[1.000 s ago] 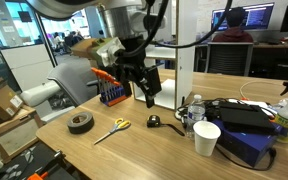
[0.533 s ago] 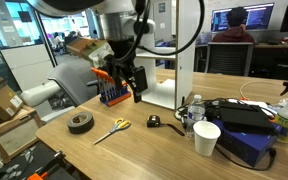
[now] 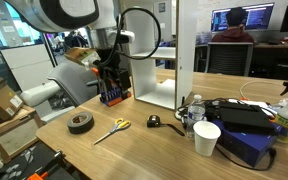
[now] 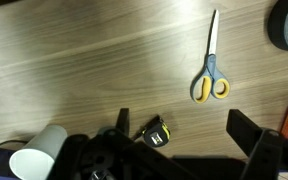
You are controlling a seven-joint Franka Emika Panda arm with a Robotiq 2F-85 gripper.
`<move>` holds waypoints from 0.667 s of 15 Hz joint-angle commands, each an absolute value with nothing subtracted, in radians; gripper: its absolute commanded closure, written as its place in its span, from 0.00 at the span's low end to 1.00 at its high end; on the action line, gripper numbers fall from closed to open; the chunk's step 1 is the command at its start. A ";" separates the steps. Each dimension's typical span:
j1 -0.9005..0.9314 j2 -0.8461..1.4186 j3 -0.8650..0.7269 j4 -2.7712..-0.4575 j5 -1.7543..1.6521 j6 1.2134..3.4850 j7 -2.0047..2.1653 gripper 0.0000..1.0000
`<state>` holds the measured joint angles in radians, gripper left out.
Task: Put the scissors on the second row of the shelf
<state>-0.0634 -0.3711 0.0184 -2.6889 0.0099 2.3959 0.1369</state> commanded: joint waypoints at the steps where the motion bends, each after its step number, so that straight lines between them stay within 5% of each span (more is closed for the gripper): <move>1: -0.060 -0.256 0.074 -2.632 -0.030 2.445 0.247 0.00; 10: -0.014 0.029 0.119 -2.550 -0.174 2.528 0.393 0.00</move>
<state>-0.0438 -0.0758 0.1304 -2.6041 -0.1346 2.4856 0.3576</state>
